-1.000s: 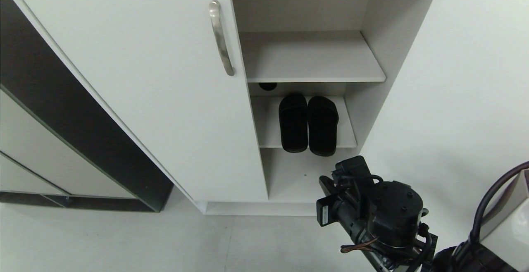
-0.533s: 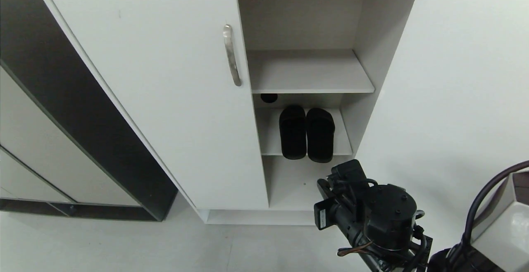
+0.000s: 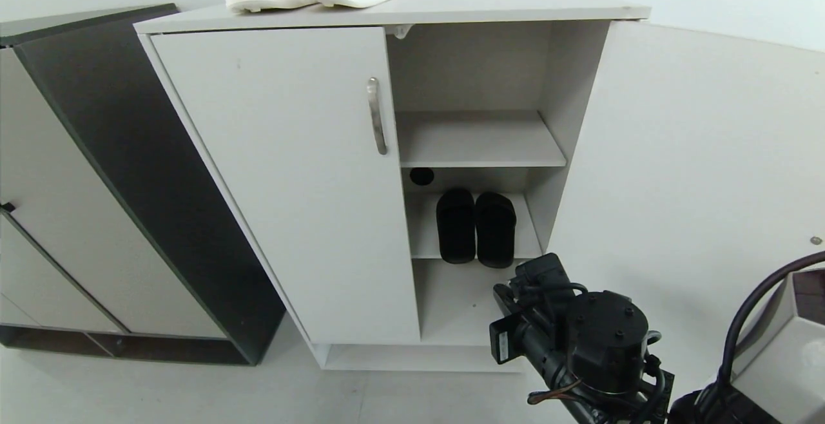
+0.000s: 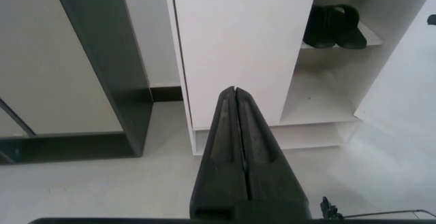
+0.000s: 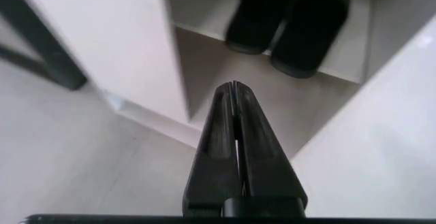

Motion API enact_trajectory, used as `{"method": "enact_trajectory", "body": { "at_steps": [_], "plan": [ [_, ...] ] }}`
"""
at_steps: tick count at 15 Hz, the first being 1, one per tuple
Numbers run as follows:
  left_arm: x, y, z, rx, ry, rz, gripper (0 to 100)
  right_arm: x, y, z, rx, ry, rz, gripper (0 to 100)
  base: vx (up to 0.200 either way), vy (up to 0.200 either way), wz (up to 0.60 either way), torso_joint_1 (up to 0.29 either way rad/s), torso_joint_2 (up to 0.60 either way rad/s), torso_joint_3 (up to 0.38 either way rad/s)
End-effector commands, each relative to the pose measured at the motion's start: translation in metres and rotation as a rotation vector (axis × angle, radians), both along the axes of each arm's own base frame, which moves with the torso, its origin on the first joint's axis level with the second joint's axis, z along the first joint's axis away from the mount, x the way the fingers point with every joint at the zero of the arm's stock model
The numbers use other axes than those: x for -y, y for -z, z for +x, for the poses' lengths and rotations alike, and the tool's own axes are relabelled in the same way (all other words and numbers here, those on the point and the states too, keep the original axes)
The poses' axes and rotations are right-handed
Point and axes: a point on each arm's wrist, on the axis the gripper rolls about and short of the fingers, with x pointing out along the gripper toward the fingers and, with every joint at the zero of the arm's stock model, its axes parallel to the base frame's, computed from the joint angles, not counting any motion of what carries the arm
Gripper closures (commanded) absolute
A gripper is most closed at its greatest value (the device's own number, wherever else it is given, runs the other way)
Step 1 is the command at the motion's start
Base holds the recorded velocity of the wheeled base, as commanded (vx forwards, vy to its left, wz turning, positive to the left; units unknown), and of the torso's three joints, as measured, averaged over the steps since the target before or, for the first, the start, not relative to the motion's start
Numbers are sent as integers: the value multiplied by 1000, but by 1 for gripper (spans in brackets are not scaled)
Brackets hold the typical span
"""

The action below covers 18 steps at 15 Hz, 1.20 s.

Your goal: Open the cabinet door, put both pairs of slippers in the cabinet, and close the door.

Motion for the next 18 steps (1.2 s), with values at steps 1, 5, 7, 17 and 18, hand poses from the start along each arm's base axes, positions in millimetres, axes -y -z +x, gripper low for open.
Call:
{"method": "enact_trajectory", "body": {
  "at_steps": [1, 5, 7, 17, 18],
  "plan": [
    [0, 0, 0, -1, 0, 7, 100, 5, -3, -5, -8, -41, 9, 100, 0, 0, 0, 2, 2, 203],
    [0, 0, 0, 0, 0, 27, 100, 15, -6, -4, -30, -96, 28, 100, 0, 0, 0, 1, 5, 137],
    [0, 0, 0, 0, 0, 24, 100, 14, -6, -4, -27, -98, 29, 100, 0, 0, 0, 0, 0, 0],
    [0, 0, 0, -1, -2, 21, 100, 17, -4, -7, -30, -129, 38, 100, 0, 180, 0, 3, 2, 1],
    [0, 0, 0, -1, -3, 21, 100, 17, -4, -8, -33, -132, 35, 100, 0, 200, 0, 12, -7, 7]
  ]
}}
